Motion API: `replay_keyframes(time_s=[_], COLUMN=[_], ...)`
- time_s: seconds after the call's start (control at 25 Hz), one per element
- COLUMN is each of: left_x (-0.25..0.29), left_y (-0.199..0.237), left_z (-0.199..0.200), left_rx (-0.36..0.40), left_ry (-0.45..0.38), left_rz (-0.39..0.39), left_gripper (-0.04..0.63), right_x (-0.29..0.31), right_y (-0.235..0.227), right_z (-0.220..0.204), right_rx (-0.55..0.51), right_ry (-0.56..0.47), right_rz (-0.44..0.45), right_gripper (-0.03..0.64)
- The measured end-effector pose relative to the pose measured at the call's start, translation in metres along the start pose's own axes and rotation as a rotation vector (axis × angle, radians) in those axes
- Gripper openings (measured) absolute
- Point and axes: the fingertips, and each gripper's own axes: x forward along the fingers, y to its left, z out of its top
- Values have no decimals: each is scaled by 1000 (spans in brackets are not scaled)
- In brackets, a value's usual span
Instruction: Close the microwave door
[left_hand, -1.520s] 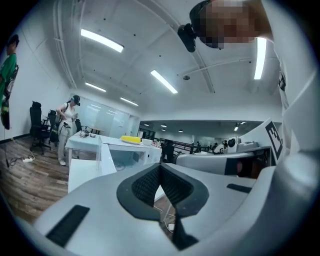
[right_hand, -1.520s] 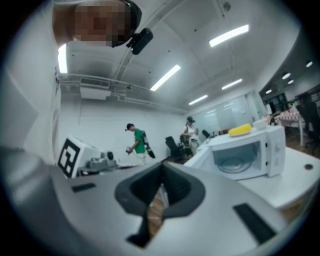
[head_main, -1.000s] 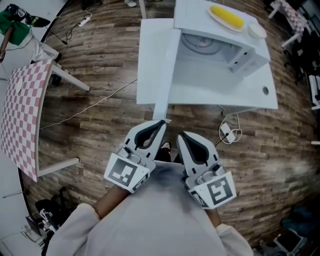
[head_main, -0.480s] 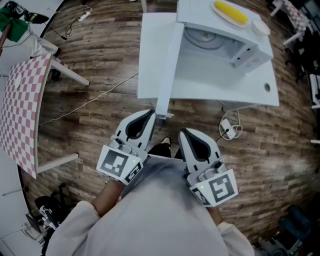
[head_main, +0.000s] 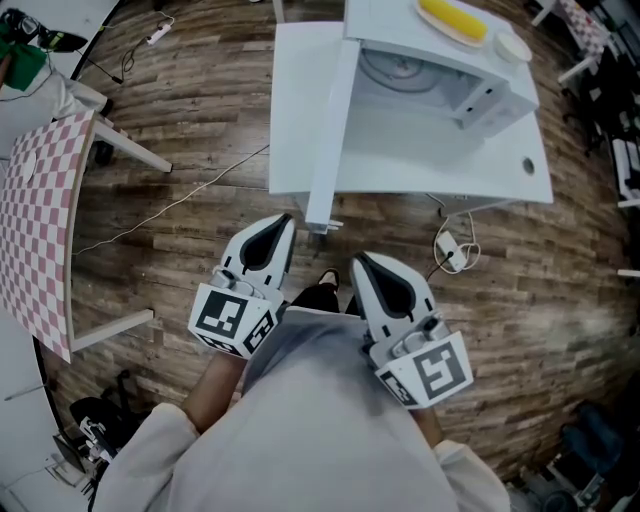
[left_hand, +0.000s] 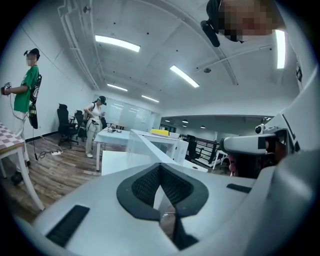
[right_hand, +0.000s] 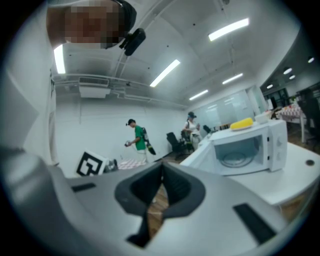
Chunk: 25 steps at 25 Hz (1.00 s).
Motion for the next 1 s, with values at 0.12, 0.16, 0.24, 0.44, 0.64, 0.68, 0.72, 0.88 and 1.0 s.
replay_keyframes(time_s=[0.12,0.16,0.24,0.44,0.64,0.68,0.72,0.88,1.0], left_x=[1,2,3,9,14,15,16,19,22], left_y=[2,3,4,-1,-9,-9,-9,-10,-14], left_z=[-4,-4,-5,-12,-13,-14,-16,-20,-21], left_rx=[-1,0,0,16,133,101,77,59,48], left_ry=[11,12,12,35,48,49,51,59,64], left_rz=[-6,-6,-7,-25,-32,-43,-49,-57,-68], left_gripper=[20,20,20,20,20,20,20,20,20], right_x=[1,1,1,0,-1,-1,-2,-5,-6], right_y=[1,1,1,2,5,5,6,5,2], right_z=[-1,-2,-3,-2,-3,-4,-4,-4,-2], right_rx=[-3,-3,1,10,11,8,5,3,21], right_ry=[3,3,-1,-10,-15,-12,-11,-8,-21], right_rz=[-9,-11,-8,-2,22,21,20,17,17], right_gripper=[23,23,23,23,23,23,23,23,23])
